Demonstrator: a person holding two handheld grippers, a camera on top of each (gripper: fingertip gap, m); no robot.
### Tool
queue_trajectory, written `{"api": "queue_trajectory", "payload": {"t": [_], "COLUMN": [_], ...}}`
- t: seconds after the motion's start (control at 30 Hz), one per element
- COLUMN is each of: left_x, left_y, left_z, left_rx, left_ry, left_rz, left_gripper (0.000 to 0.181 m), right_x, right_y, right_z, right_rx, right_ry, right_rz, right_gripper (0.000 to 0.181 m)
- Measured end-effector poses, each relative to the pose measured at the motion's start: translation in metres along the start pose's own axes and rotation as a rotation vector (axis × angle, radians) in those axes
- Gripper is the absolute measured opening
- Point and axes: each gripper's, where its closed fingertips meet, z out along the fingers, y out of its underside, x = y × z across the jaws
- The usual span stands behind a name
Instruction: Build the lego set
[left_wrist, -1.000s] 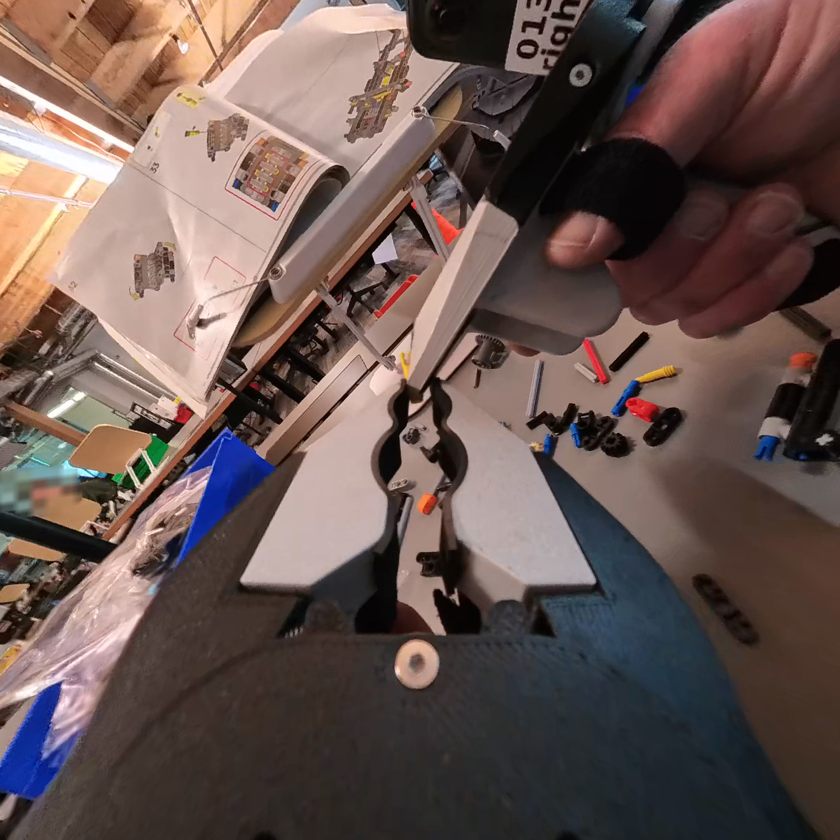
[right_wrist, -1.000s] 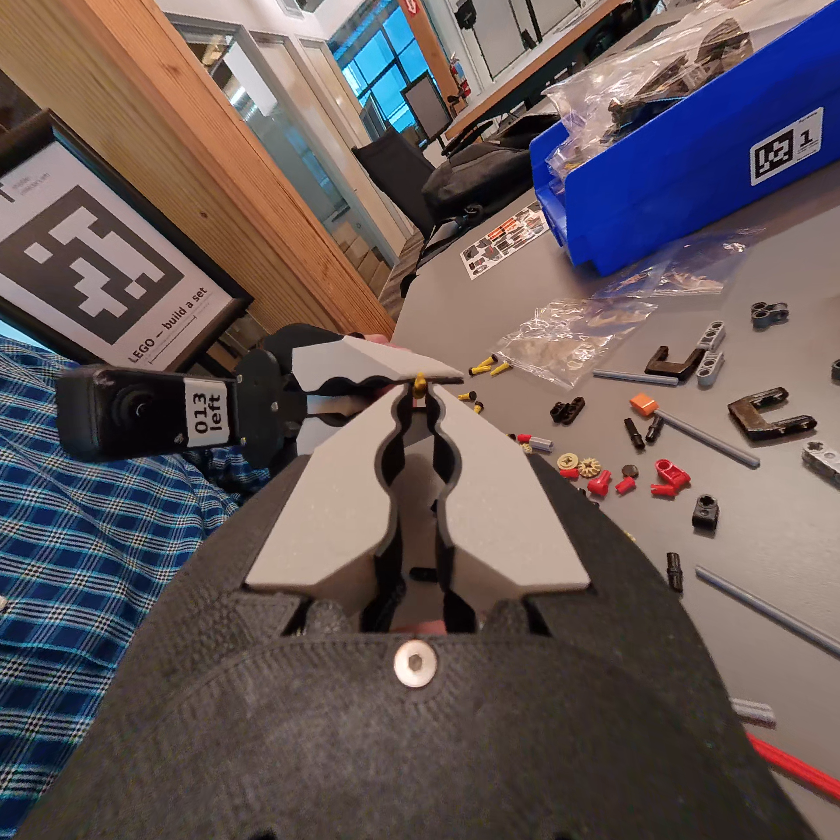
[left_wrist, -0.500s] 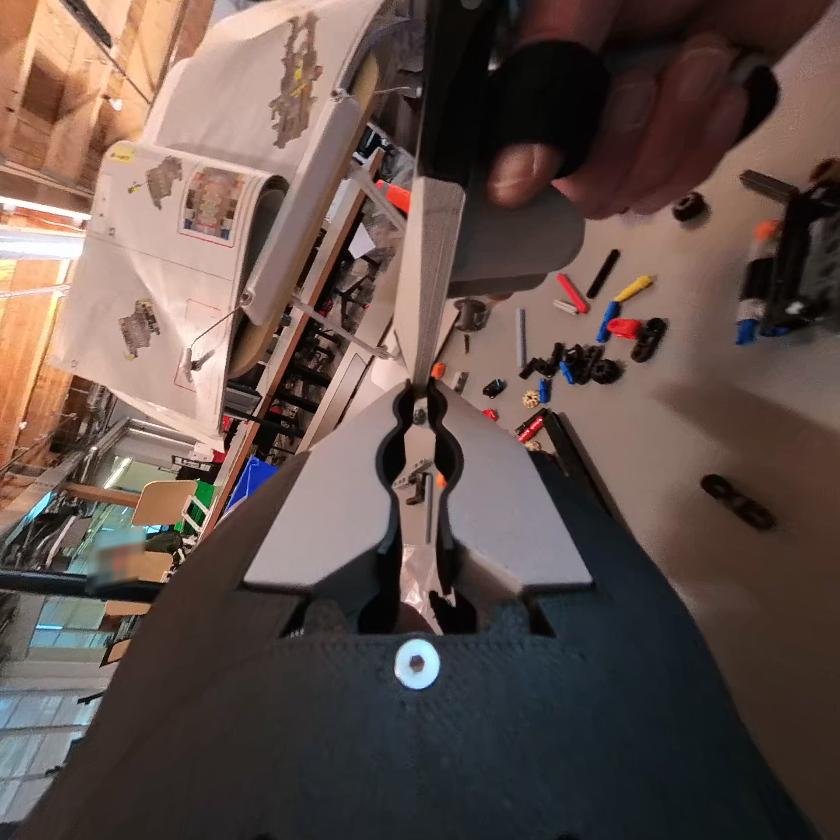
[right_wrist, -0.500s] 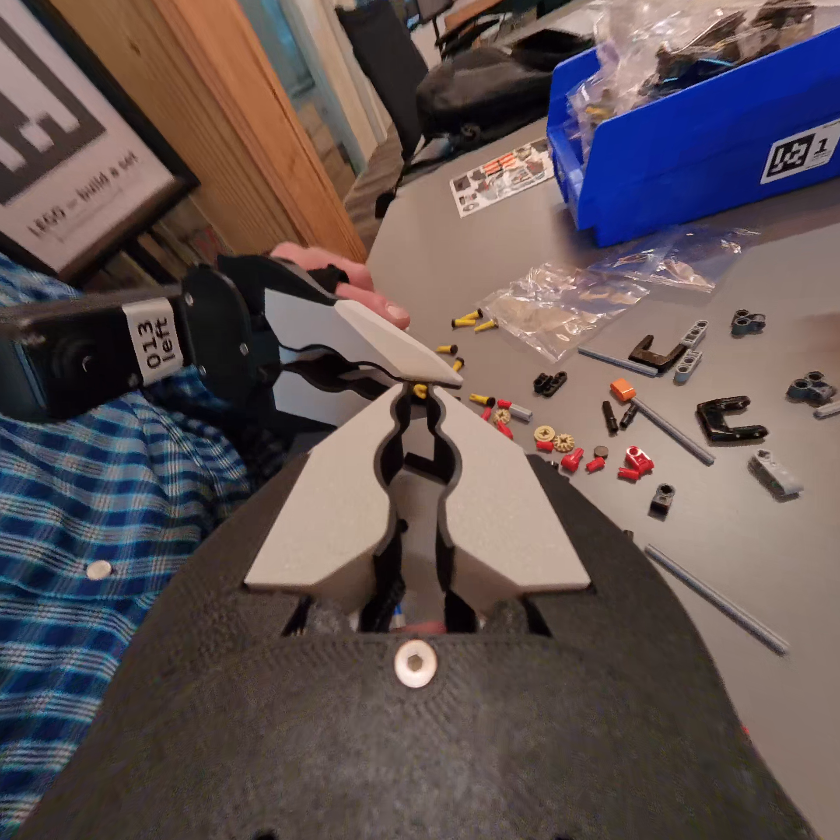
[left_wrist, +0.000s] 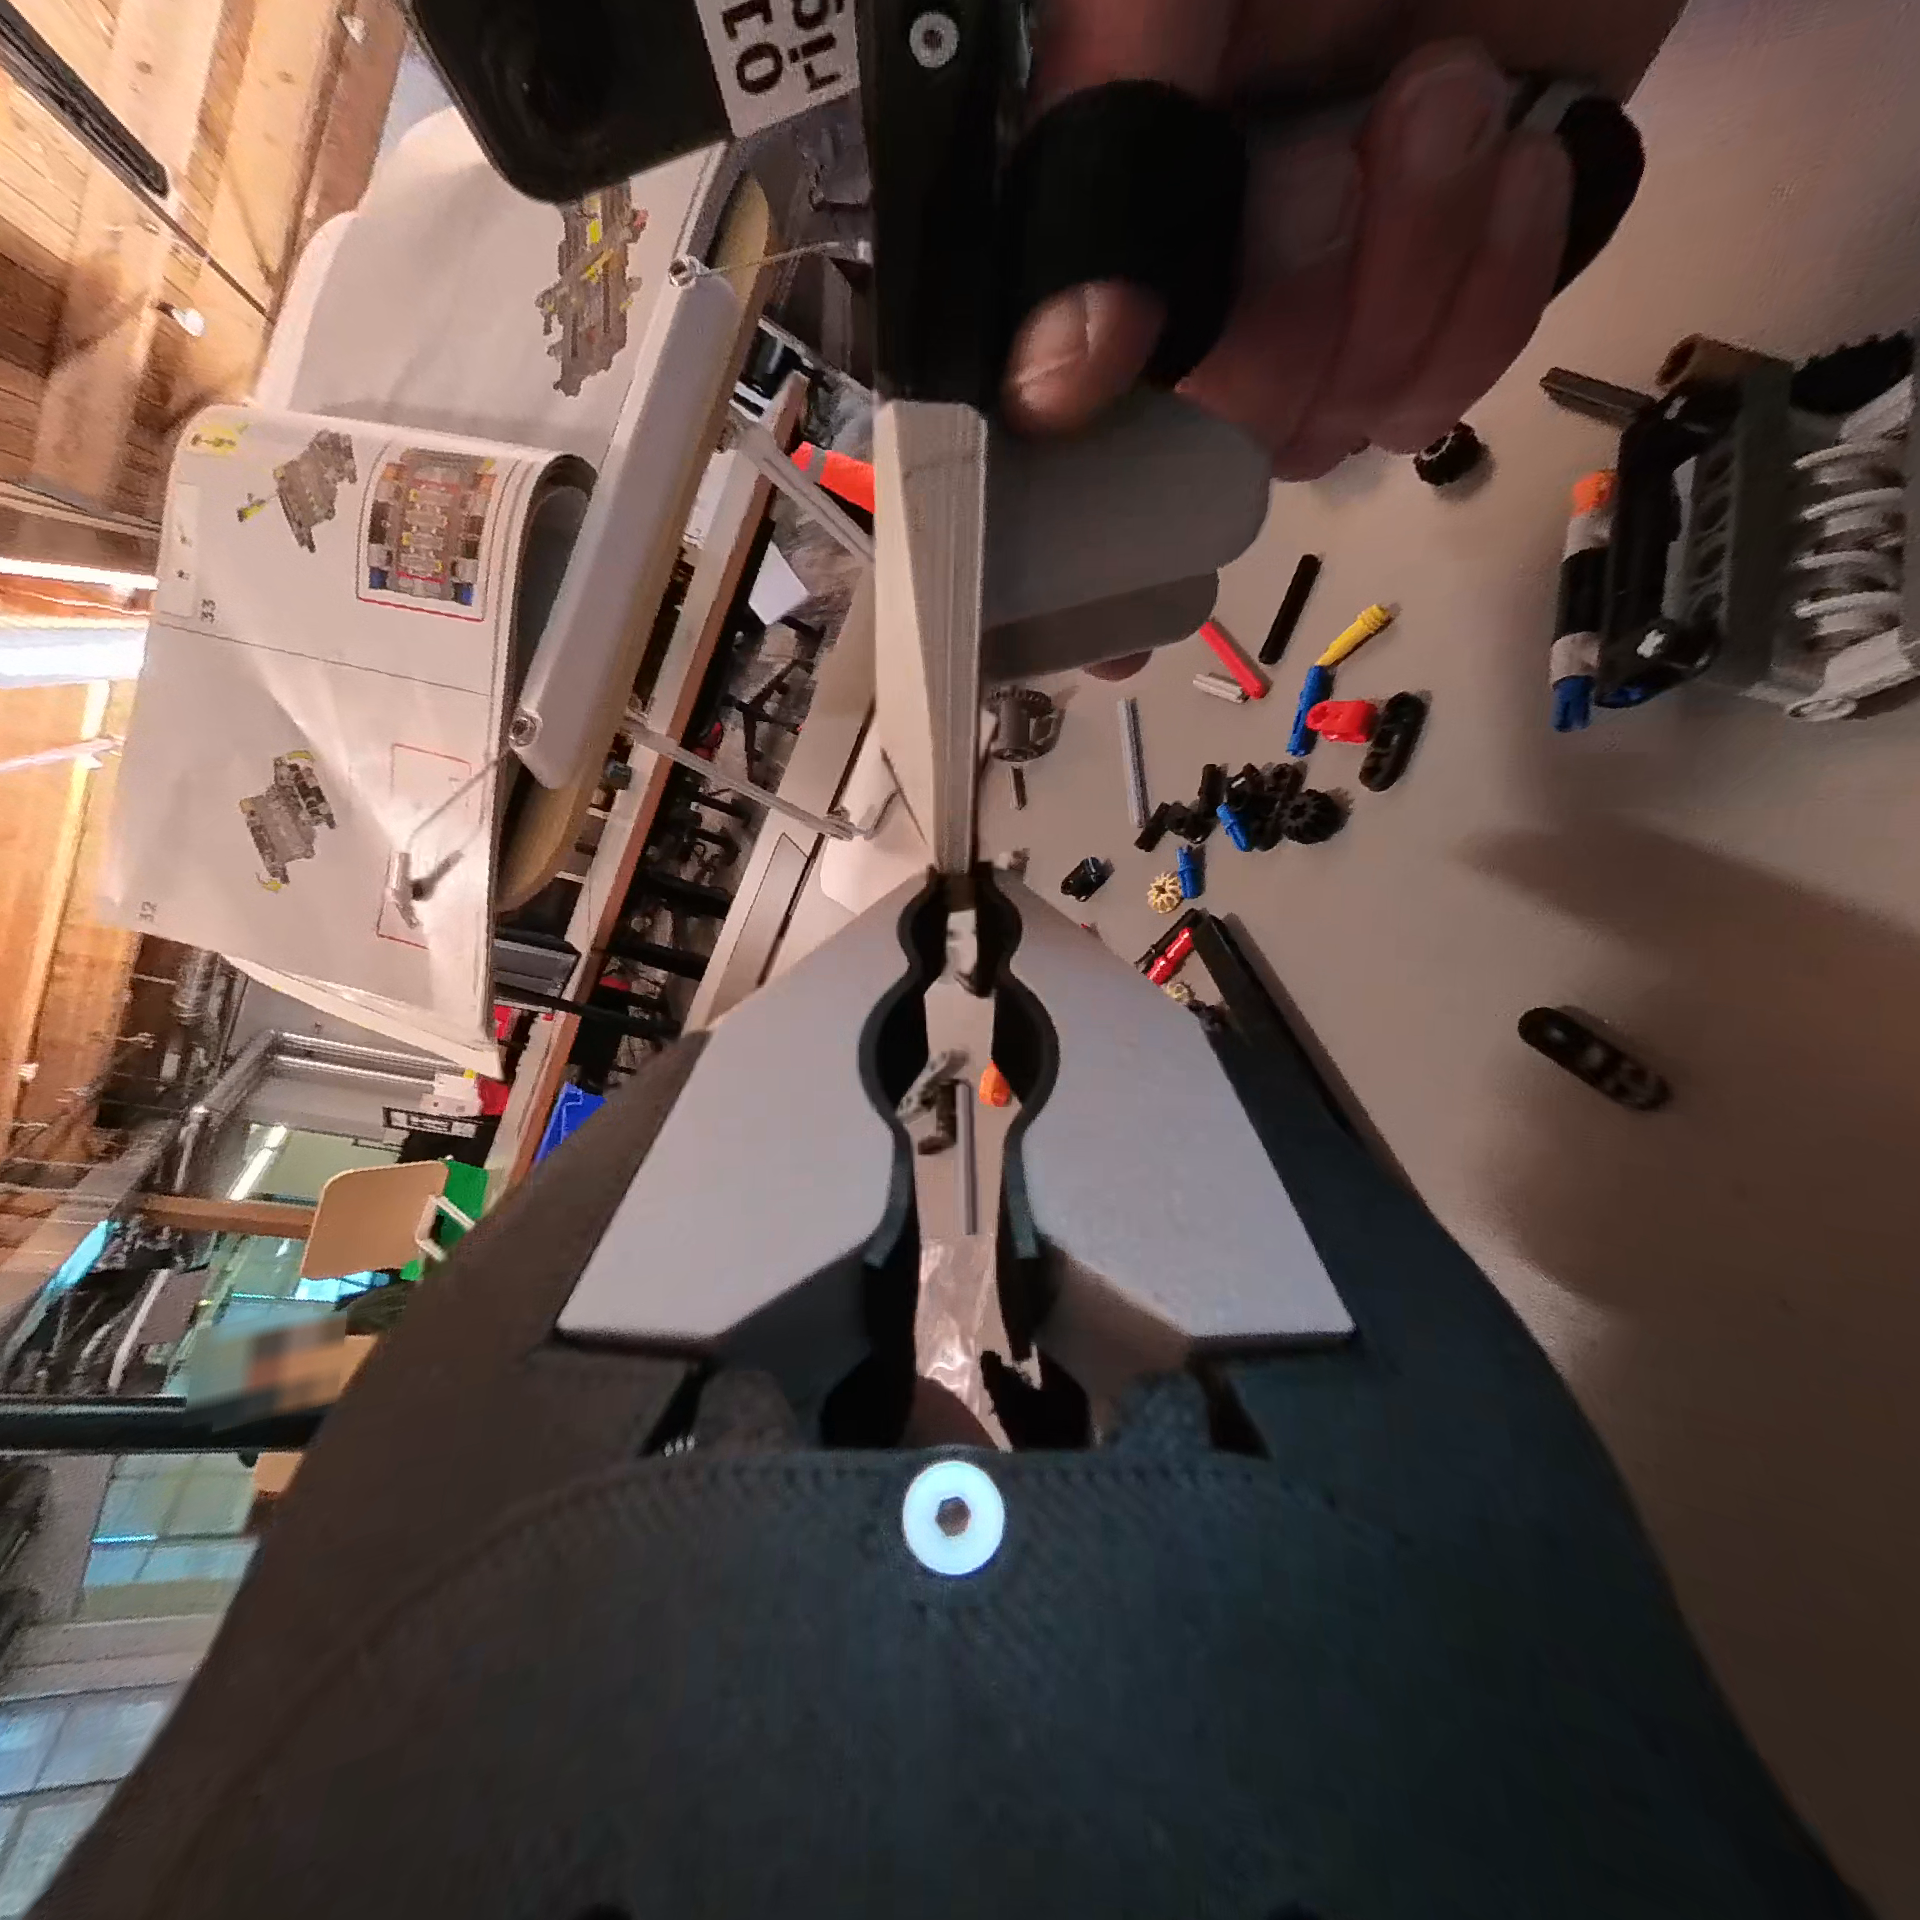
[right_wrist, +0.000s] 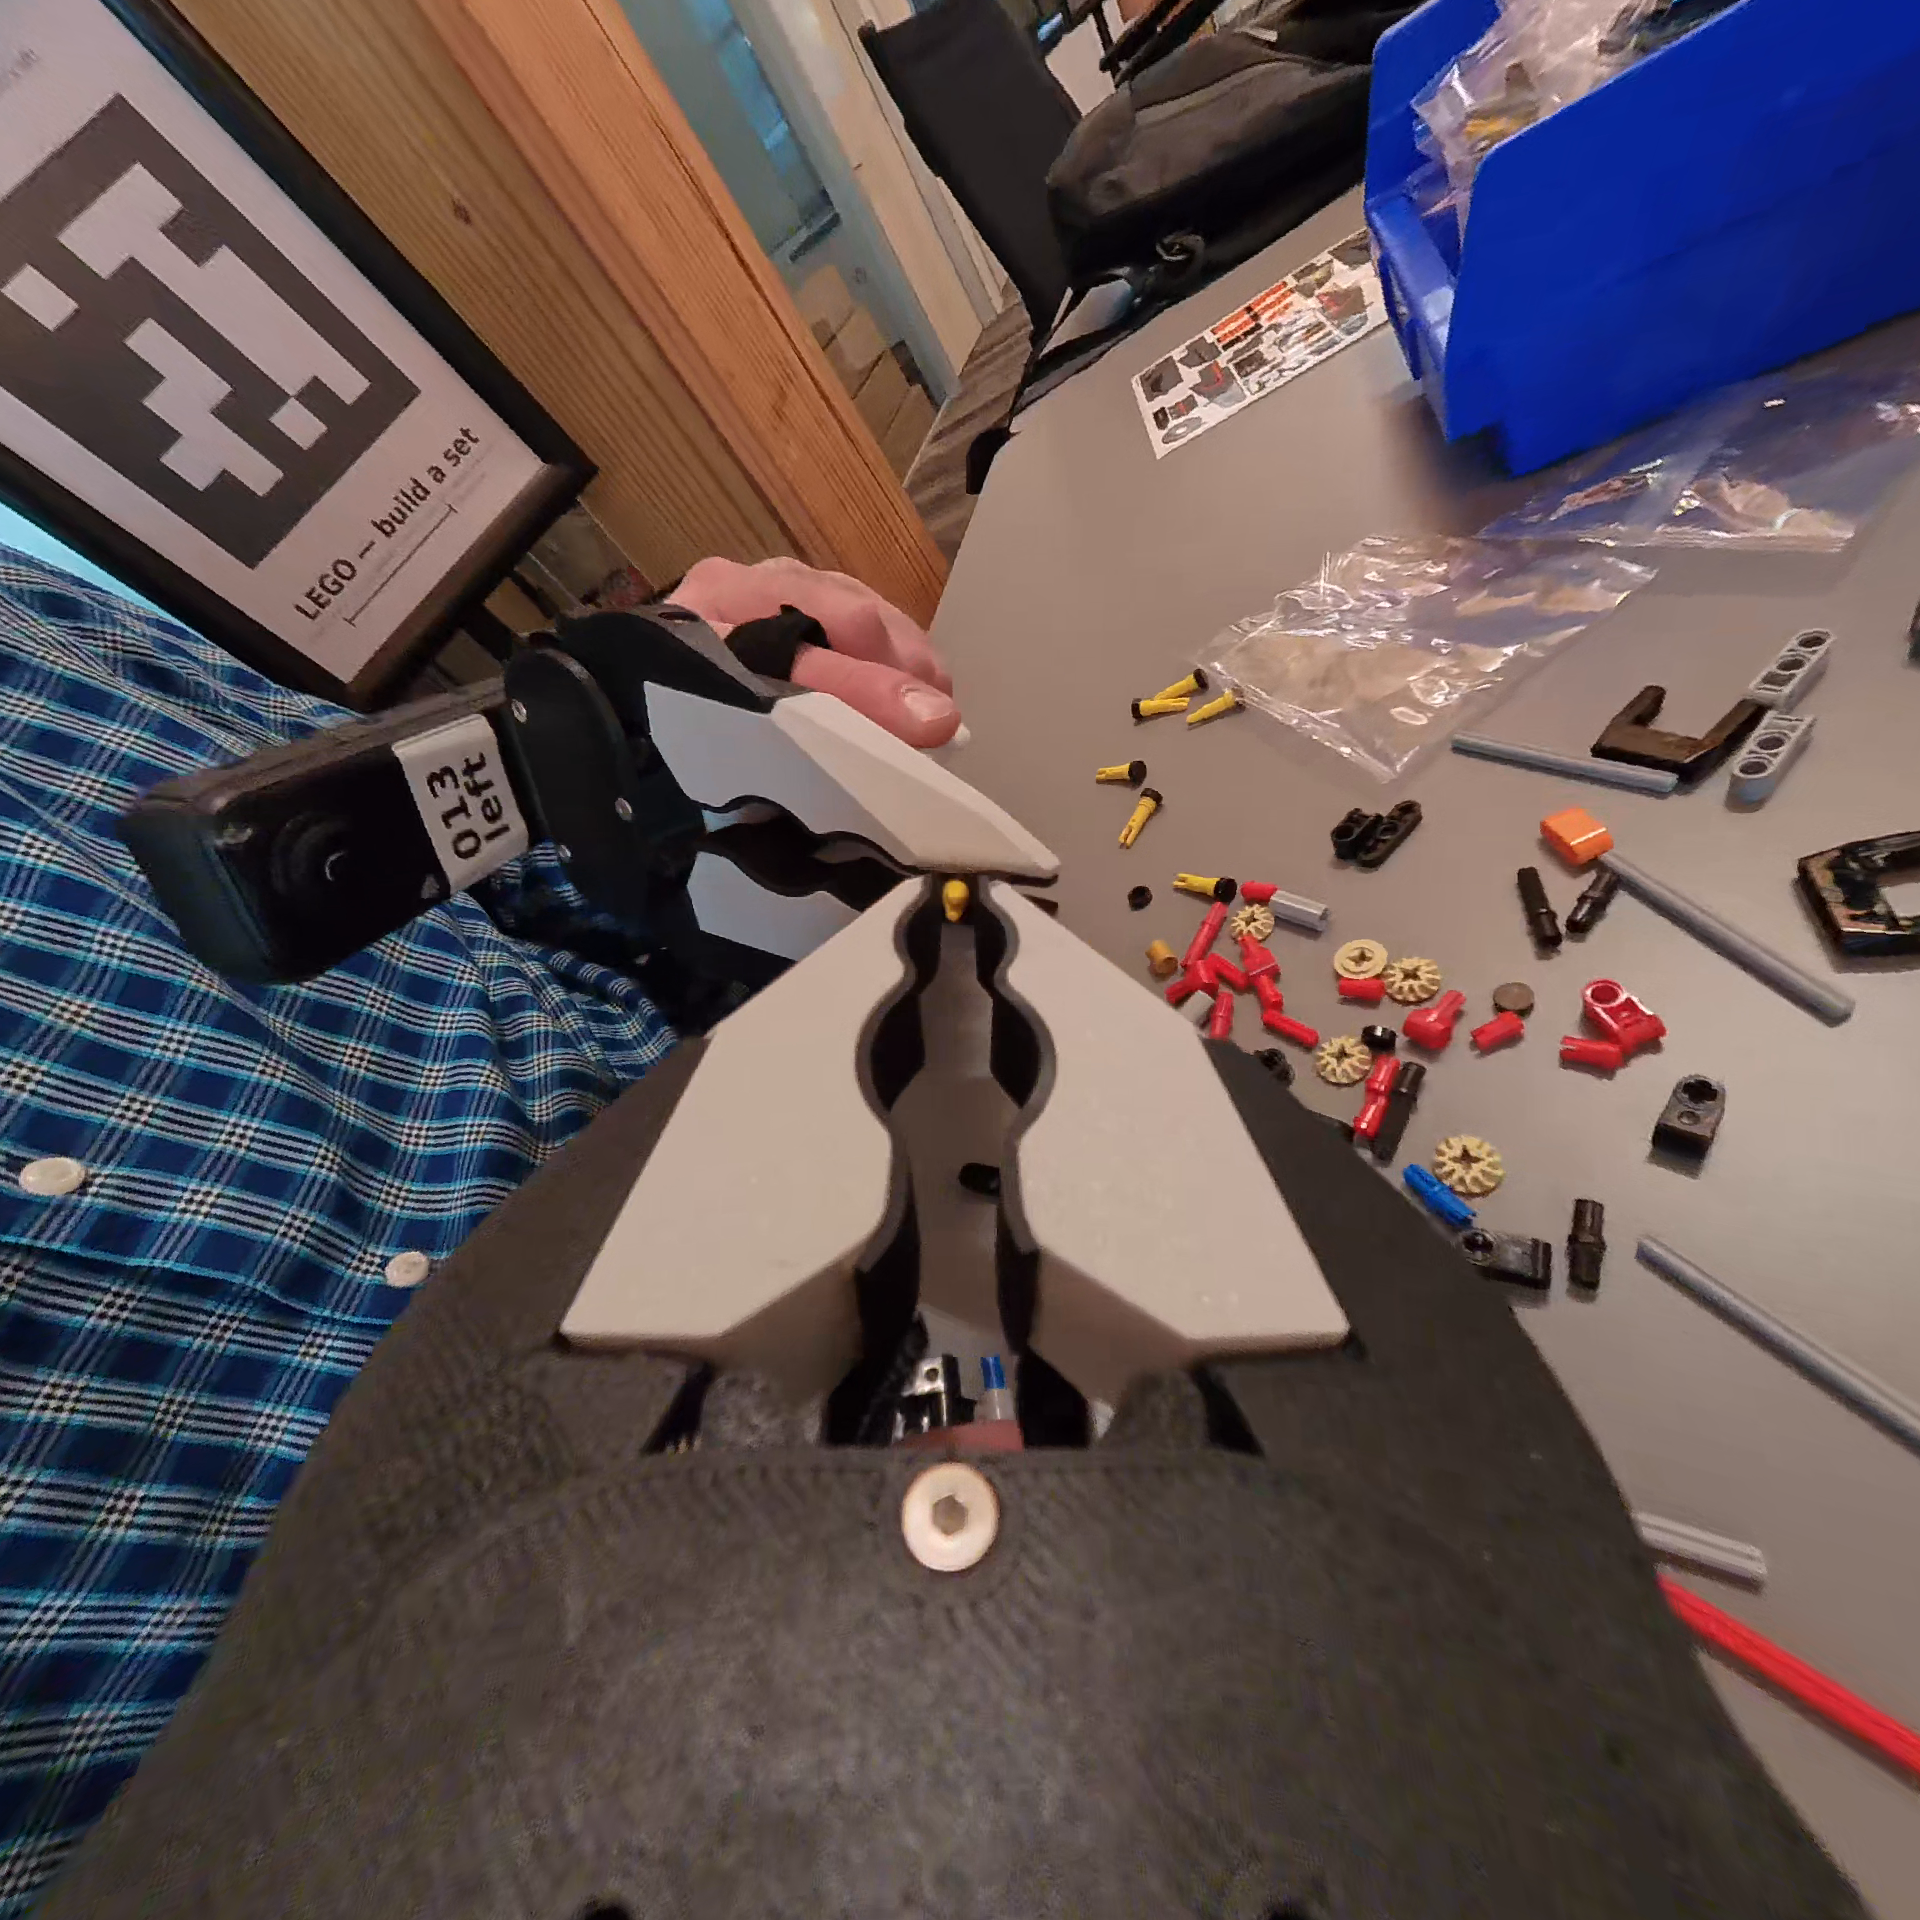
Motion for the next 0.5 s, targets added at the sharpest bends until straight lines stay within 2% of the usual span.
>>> {"api": "queue_trajectory", "payload": {"t": [0.17,0.27,0.4,0.5], "left_x": [0.003,0.004,0.013,0.024], "left_y": [0.0,0.003,0.037,0.051], "left_z": [-0.001,-0.005,-0.011,-0.01], "left_rx": [0.01,0.003,-0.121,-0.18], "left_ry": [-0.004,0.017,0.137,0.219], "left_rz": [-0.015,-0.126,-0.293,-0.397], "left_gripper": [0.003,0.01,0.013,0.014], "right_x": [-0.001,0.009,0.034,0.052], "right_y": [0.004,0.003,0.005,0.01], "right_z": [0.001,-0.006,-0.023,-0.029], "right_rx": [-0.026,-0.047,-0.118,-0.204], "right_ry": [0.002,0.071,0.223,0.325], "right_rz": [-0.028,-0.075,-0.158,-0.224], "right_gripper": [0.003,0.002,0.002,0.002]}}
